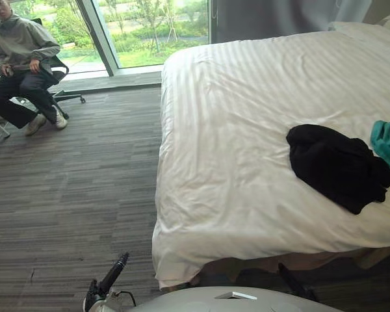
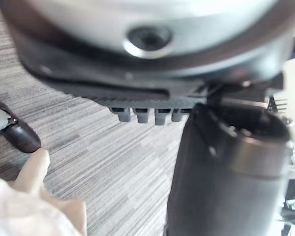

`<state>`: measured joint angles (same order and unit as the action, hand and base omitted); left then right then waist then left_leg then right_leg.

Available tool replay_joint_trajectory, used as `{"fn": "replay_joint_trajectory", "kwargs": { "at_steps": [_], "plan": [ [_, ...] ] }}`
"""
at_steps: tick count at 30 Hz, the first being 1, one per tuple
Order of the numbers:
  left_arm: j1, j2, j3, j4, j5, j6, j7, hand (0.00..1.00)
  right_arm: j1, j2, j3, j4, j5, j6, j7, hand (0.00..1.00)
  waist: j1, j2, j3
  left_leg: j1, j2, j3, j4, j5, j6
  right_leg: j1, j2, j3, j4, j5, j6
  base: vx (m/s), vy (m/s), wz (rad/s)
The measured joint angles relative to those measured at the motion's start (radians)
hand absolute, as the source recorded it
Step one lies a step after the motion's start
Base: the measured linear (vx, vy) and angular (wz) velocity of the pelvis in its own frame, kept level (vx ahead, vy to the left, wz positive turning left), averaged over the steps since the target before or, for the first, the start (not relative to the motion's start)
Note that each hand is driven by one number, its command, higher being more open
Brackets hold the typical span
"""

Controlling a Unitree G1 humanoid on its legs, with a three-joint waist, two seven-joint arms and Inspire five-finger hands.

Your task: Tidy up the quilt and then pick up the clothes from the bed and put them into the laundry hamper

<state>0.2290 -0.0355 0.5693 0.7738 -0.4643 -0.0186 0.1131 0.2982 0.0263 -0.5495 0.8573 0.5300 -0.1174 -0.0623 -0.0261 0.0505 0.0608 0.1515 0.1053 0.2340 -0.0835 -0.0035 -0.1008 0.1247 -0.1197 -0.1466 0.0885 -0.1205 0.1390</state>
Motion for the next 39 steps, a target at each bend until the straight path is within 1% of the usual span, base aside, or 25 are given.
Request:
{"fn": "replay_joint_trajectory", "kwargs": {
  "at_steps": [2, 4, 5, 6, 8, 9, 10, 12, 13, 17, 19, 20, 21, 23, 25, 27, 29, 30, 31, 32, 34, 35, 37, 38, 39],
  "plan": [
    [-0.014, -0.005, -0.03, 0.0, 0.003, 0.0, -0.008, 1.0, 0.001, 0.014, -0.067, -0.01, 0.038, -0.009, -0.036, 1.0, -0.001, -0.014, 0.009, 0.008, 0.008, 0.016, 0.0, -0.004, -0.006, 0.0, 0.008, 0.013, -0.001, -0.002, -0.003, 0.05, -0.023, -0.18],
    [-0.023, -0.008, -0.045, 0.002, 0.003, 0.004, -0.007, 1.0, 0.001, 0.02, -0.106, -0.01, 0.048, -0.022, -0.063, 1.0, 0.0, -0.024, 0.009, 0.017, 0.014, 0.034, 0.0, -0.01, -0.014, 0.001, 0.015, 0.026, -0.002, -0.003, -0.005, 0.04, -0.023, -0.21],
    [-0.024, -0.009, -0.047, 0.003, 0.003, 0.007, -0.007, 1.0, 0.002, 0.021, -0.117, -0.01, 0.053, -0.029, -0.072, 1.0, -0.001, -0.026, 0.008, 0.018, 0.016, 0.037, 0.0, -0.011, -0.015, 0.001, 0.017, 0.028, -0.002, -0.003, -0.005, 0.03, -0.025, -0.18],
    [-0.033, -0.009, -0.052, 0.003, 0.002, 0.01, -0.007, 1.0, 0.001, 0.021, -0.145, -0.011, 0.072, -0.037, -0.086, 1.0, -0.001, -0.033, 0.011, 0.022, 0.018, 0.045, 0.0, -0.013, -0.017, 0.001, 0.019, 0.032, -0.003, -0.003, -0.005, 0.03, -0.019, -0.15],
    [-0.041, -0.008, -0.05, 0.003, -0.009, 0.023, -0.006, 1.0, 0.0, 0.021, -0.199, -0.035, 0.081, -0.05, -0.112, 1.0, 0.001, -0.036, 0.013, 0.03, 0.019, 0.057, 0.0, -0.018, -0.019, 0.002, 0.02, 0.042, -0.003, -0.003, -0.006, 0.02, -0.008, -0.17],
    [-0.041, -0.008, -0.042, 0.005, -0.028, 0.025, -0.007, 1.0, 0.0, 0.019, -0.243, -0.066, 0.09, -0.063, -0.122, 1.0, -0.001, -0.041, 0.014, 0.033, 0.018, 0.062, 0.0, -0.022, -0.018, 0.002, 0.019, 0.045, -0.003, -0.003, -0.006, 0.02, 0.005, -0.11],
    [-0.041, -0.005, -0.032, 0.005, -0.06, 0.025, -0.007, 1.0, 0.0, 0.016, -0.29, -0.1, 0.108, -0.081, -0.124, 0.0, -0.001, -0.042, 0.014, 0.033, 0.016, 0.063, 0.0, -0.024, -0.016, 0.002, 0.017, 0.045, -0.003, -0.003, -0.005, 0.01, 0.007, -0.07],
    [-0.039, -0.004, 0.005, 0.005, -0.086, 0.024, -0.007, 1.0, 0.0, 0.006, -0.349, -0.167, 0.11, -0.107, -0.126, 0.0, 0.0, -0.045, 0.014, 0.034, 0.013, 0.063, 0.0, -0.027, -0.015, 0.002, 0.014, 0.044, -0.003, -0.003, -0.005, 0.0, 0.0, 0.0],
    [-0.032, 0.001, 0.027, 0.005, -0.088, 0.024, -0.006, 1.0, -0.001, -0.005, -0.37, -0.232, 0.106, -0.12, -0.128, 0.0, -0.001, -0.046, 0.012, 0.034, 0.011, 0.063, 0.0, -0.03, -0.014, 0.002, 0.012, 0.043, -0.003, -0.003, -0.005, 0.0, 0.0, 0.0],
    [0.003, 0.009, 0.06, 0.005, -0.085, 0.02, -0.006, 1.0, 0.0, -0.081, -0.383, -0.488, 0.061, -0.146, -0.126, 0.0, -0.002, -0.047, 0.011, 0.033, 0.006, 0.063, -0.003, -0.044, -0.007, 0.004, 0.007, 0.035, -0.008, -0.003, -0.005, 0.0, 0.0, 0.0],
    [0.022, 0.007, 0.054, 0.005, -0.078, 0.02, -0.013, 1.0, -0.006, -0.142, -0.383, -0.654, 0.007, -0.164, -0.111, 0.0, -0.003, -0.051, 0.008, 0.03, 0.004, 0.053, -0.003, -0.045, -0.006, 0.007, 0.004, 0.022, -0.008, -0.004, -0.003, 0.01, -0.017, 0.14],
    [0.038, 0.007, 0.042, 0.006, -0.078, 0.02, -0.016, 1.0, -0.02, -0.185, -0.382, -0.725, -0.016, -0.181, -0.092, 0.0, -0.003, -0.055, 0.006, 0.027, 0.003, 0.042, -0.003, -0.041, -0.011, 0.009, 0.004, 0.011, -0.008, -0.004, -0.003, 0.02, -0.023, 0.21],
    [0.041, 0.008, 0.032, 0.006, -0.078, 0.02, -0.019, 1.0, -0.032, -0.206, -0.381, -0.756, -0.019, -0.184, -0.082, 0.0, -0.002, -0.058, 0.004, 0.026, 0.003, 0.038, -0.003, -0.041, -0.012, 0.01, 0.004, 0.007, -0.008, -0.004, -0.003, 0.02, -0.023, 0.22],
    [0.057, 0.01, -0.01, 0.014, -0.078, 0.019, -0.034, 1.0, -0.1, -0.284, -0.355, -0.83, -0.071, -0.195, -0.05, 0.0, -0.003, -0.074, -0.01, 0.011, 0.001, 0.015, 0.0, -0.035, -0.012, 0.008, 0.003, -0.011, -0.013, -0.004, -0.003, 0.03, -0.023, 0.23],
    [0.061, 0.012, -0.045, 0.035, -0.077, 0.018, -0.051, 1.0, -0.16, -0.326, -0.305, -0.845, -0.097, -0.193, -0.021, 0.0, -0.003, -0.081, -0.015, 0.003, -0.006, 0.0, 0.001, -0.033, -0.011, 0.008, 0.002, -0.022, -0.013, -0.004, -0.003, 0.03, -0.013, 0.24],
    [0.063, 0.012, -0.089, 0.05, -0.075, 0.018, -0.064, 1.0, -0.223, -0.352, -0.227, -0.853, -0.126, -0.173, 0.018, 0.0, -0.004, -0.088, -0.018, -0.008, -0.01, -0.021, 0.006, -0.032, -0.01, 0.007, 0.0, -0.034, -0.017, -0.003, -0.003, 0.02, -0.007, 0.21],
    [0.065, 0.012, -0.139, 0.055, -0.06, 0.019, -0.088, 1.0, -0.301, -0.383, -0.095, -0.87, -0.13, -0.118, 0.098, 0.0, -0.002, -0.094, -0.018, -0.023, -0.013, -0.049, 0.013, -0.031, -0.008, 0.009, -0.002, -0.055, -0.02, 0.0, -0.001, 0.02, -0.018, 0.28],
    [0.065, 0.012, -0.148, 0.055, -0.04, 0.019, -0.095, 1.0, -0.322, -0.398, -0.058, -0.873, -0.129, -0.096, 0.123, 0.0, -0.002, -0.093, -0.018, -0.025, -0.014, -0.055, 0.013, -0.03, -0.006, 0.01, -0.001, -0.062, -0.02, 0.0, 0.0, 0.02, -0.023, 0.34],
    [0.065, 0.014, -0.167, 0.055, -0.008, 0.017, -0.103, 1.0, -0.365, -0.434, 0.026, -0.873, -0.12, -0.052, 0.174, 0.0, 0.001, -0.091, -0.018, -0.029, -0.017, -0.072, 0.013, -0.028, -0.004, 0.016, -0.002, -0.074, -0.021, 0.001, 0.001, 0.02, -0.023, 0.29],
    [0.065, 0.015, -0.176, 0.055, 0.007, 0.016, -0.106, 1.0, -0.385, -0.452, 0.068, -0.873, -0.119, -0.032, 0.198, 0.0, 0.005, -0.09, -0.018, -0.032, -0.018, -0.08, 0.015, -0.028, -0.004, 0.018, -0.002, -0.081, -0.021, 0.002, 0.001, 0.02, -0.021, 0.36],
    [0.052, 0.026, -0.217, 0.054, 0.03, 0.001, -0.114, 1.0, -0.472, -0.517, 0.242, -0.873, -0.084, 0.047, 0.301, 0.0, 0.031, -0.084, -0.01, -0.043, -0.021, -0.108, 0.029, -0.03, -0.001, 0.028, -0.004, -0.105, -0.021, 0.007, -0.002, 0.02, -0.012, 0.34],
    [0.051, 0.029, -0.226, 0.053, 0.043, -0.002, -0.118, 1.0, -0.496, -0.523, 0.28, -0.873, -0.073, 0.068, 0.327, 0.0, 0.041, -0.082, -0.007, -0.043, -0.022, -0.116, 0.029, -0.03, -0.001, 0.032, -0.004, -0.111, -0.021, 0.007, -0.002, 0.02, -0.01, 0.35],
    [0.053, 0.041, -0.273, 0.052, 0.074, -0.003, -0.134, 1.0, -0.58, -0.525, 0.427, -0.871, -0.025, 0.128, 0.42, 0.0, 0.07, -0.079, -0.005, -0.052, -0.025, -0.149, 0.031, -0.029, 0.001, 0.037, -0.005, -0.14, -0.021, 0.012, -0.007, 0.01, -0.008, 0.42],
    [0.052, 0.043, -0.281, 0.051, 0.08, -0.002, -0.139, 1.0, -0.596, -0.525, 0.458, -0.871, -0.007, 0.14, 0.44, 0.0, 0.079, -0.079, -0.005, -0.058, -0.025, -0.158, 0.033, -0.028, 0.001, 0.037, -0.005, -0.151, -0.021, 0.016, -0.008, 0.02, -0.003, 0.43],
    [0.052, 0.046, -0.29, 0.043, 0.083, -0.002, -0.147, 1.0, -0.64, -0.523, 0.523, -0.867, 0.01, 0.163, 0.47, 0.0, 0.092, -0.077, 0.004, -0.065, -0.024, -0.175, 0.037, -0.028, 0.002, 0.042, -0.003, -0.164, -0.023, 0.025, -0.01, 0.05, -0.002, 0.39]
  ]
}}
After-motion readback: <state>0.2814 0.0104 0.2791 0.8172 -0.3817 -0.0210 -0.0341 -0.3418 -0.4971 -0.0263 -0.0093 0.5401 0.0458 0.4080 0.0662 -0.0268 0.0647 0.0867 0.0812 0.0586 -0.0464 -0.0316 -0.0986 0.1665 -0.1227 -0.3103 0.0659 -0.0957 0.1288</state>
